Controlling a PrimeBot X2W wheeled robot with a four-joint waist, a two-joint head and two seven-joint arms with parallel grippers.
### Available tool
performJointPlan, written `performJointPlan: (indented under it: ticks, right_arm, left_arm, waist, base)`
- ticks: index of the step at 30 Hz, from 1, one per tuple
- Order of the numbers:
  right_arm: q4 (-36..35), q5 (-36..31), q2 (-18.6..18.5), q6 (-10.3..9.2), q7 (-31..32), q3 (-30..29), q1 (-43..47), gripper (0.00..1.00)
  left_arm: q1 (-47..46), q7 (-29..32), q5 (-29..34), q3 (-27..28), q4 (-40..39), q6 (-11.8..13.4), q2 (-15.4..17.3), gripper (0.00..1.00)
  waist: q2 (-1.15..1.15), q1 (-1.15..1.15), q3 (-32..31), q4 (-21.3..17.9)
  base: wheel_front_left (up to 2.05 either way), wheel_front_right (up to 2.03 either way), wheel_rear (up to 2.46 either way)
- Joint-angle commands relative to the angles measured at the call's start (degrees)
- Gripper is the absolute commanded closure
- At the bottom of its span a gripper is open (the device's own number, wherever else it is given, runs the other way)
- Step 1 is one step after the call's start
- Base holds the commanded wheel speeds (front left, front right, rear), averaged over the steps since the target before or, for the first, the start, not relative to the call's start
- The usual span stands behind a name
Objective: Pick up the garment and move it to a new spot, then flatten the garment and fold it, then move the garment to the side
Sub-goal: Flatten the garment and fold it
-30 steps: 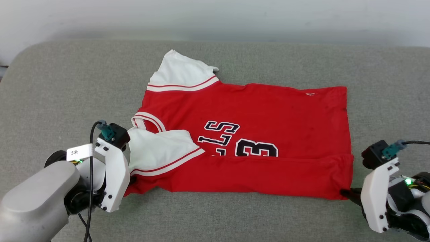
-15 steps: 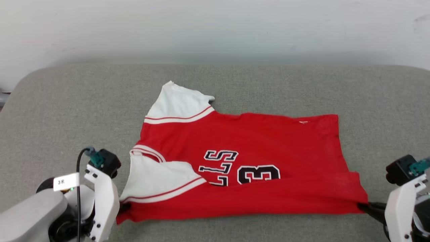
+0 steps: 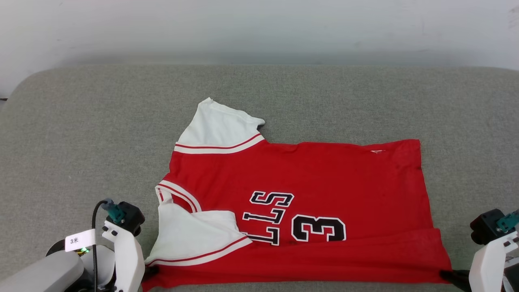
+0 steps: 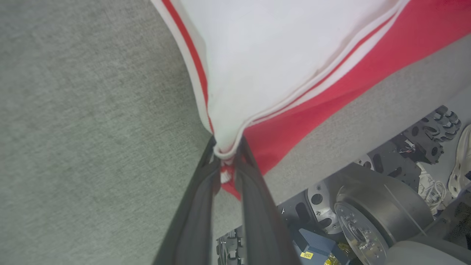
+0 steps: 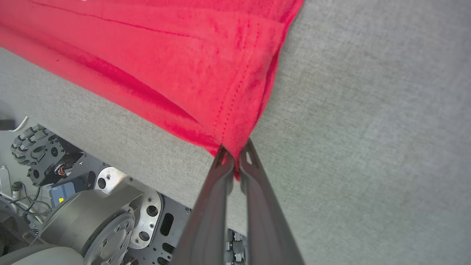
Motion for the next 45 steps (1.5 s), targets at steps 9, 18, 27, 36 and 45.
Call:
performJointPlan:
  ticks: [9,18,27,36,45]
  right_arm:
    - [5.5,-2.4,3.6,-0.09,-3.1,2.0,-0.9,0.70]
    - [4.3,-4.1,5.3,-0.07,-13.3,-2.0,-0.8,0.00]
    - [1.3,-16.2,13.5,-0.07,-32.8,-12.7,-1.5,0.00]
    - [-4.6,-27.9,24.4,-0.07,-44.9,-20.3,0.2,0.00]
    - [-9.4,-33.3,30.0,-0.07,-47.3,-20.4,1.2,0.00]
  left_arm:
    - [2.1,-1.9,-0.9,0.0,5.8,-0.4,-2.5,1.00]
    - [2.0,-6.3,-0.4,1.7,4.9,-0.7,-1.1,0.00]
    - [-1.4,-18.8,4.9,6.6,2.3,1.2,0.2,0.00]
    - [-7.4,-27.8,11.7,9.7,5.1,4.1,-2.5,0.00]
    - [-18.7,-18.6,10.2,9.8,11.5,-1.7,-5.8,0.00]
  waist:
    - [0.00,0.00,1.5,0.4]
    - [0.00,0.00,-1.6,0.9]
    - [0.00,0.00,-3.5,0.2]
    - [0.00,0.00,-2.4,-2.3]
    - [0.00,0.00,2.7,-6.5]
  base:
    - [0.00,0.00,0.00]
    - [0.00,0.00,0.00]
    - [0.00,0.00,0.00]
    - [0.00,0.00,0.00]
    - [0.00,0.00,0.00]
